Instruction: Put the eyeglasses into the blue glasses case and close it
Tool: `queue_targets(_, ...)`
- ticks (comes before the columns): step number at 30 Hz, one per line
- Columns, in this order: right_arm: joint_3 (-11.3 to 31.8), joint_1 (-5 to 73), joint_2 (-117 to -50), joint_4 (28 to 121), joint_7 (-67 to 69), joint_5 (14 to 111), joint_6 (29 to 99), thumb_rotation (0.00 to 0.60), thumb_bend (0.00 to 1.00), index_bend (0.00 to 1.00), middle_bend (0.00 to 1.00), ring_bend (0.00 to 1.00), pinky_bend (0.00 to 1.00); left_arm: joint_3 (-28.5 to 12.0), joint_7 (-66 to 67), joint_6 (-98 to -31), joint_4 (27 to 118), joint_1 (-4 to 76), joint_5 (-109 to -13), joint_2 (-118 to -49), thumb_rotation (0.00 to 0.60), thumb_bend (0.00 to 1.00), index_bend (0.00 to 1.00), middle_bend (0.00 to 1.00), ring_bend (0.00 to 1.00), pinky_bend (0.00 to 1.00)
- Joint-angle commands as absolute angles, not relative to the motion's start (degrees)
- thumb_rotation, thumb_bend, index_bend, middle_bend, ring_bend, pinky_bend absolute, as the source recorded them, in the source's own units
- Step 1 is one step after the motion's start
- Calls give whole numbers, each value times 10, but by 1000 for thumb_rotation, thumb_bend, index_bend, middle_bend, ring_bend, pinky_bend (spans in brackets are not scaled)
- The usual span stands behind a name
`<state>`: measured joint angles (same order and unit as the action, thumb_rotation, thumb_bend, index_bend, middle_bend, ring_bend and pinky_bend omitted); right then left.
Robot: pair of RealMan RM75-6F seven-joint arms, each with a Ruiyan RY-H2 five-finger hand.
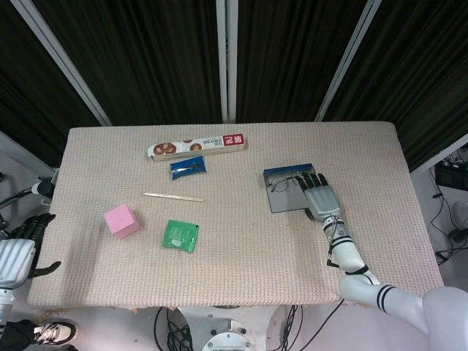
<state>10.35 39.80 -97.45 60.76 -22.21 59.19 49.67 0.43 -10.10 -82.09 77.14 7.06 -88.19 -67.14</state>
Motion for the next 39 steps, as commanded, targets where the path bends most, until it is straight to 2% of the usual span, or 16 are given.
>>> queue_targets(1, 108, 403, -984, 596, -223, 591, 496, 600, 143, 0, 0, 0, 0, 4, -102, -820, 771, 71, -881, -672, 598, 97, 112, 103, 105, 254)
queue_targets(5, 109, 406, -1000, 574, -201, 611, 506, 600, 163, 15, 0, 0, 0, 3, -105, -821, 768, 71, -881, -674, 598, 97, 112, 104, 105, 254)
queue_targets(7, 108, 406, -1010, 559, -181, 629, 518, 600, 195, 72, 0, 0, 0, 3, -108, -821, 767, 71, -881, -675, 598, 97, 111, 103, 106, 254)
queue_targets(10, 107, 405, -1029, 528, -128, 659, 530, 600, 315, 151, 0, 0, 0, 3, -114, -822, 763, 70, -881, -677, 598, 97, 100, 104, 106, 254)
queue_targets(12, 108, 406, -1038, 511, -107, 667, 528, 600, 341, 159, 0, 0, 0, 4, -115, -822, 761, 69, -881, -678, 598, 97, 96, 103, 105, 254)
queue_targets(21, 128, 423, -1080, 445, -50, 678, 516, 600, 435, 182, 0, 0, 0, 5, -114, -821, 759, 68, -880, -680, 598, 97, 89, 103, 106, 254)
queue_targets(32, 166, 459, -1134, 353, -19, 663, 488, 600, 477, 309, 0, 0, 0, 5, -114, -811, 755, 68, -874, -682, 598, 97, 89, 103, 106, 254)
queue_targets(35, 169, 463, -1147, 329, -25, 660, 483, 600, 473, 390, 0, 0, 0, 5, -116, -808, 752, 69, -873, -683, 598, 97, 89, 103, 106, 254)
queue_targets(39, 167, 462, -1160, 308, -20, 668, 496, 600, 450, 591, 0, 0, 0, 4, -118, -807, 751, 71, -873, -684, 599, 98, 89, 104, 106, 254)
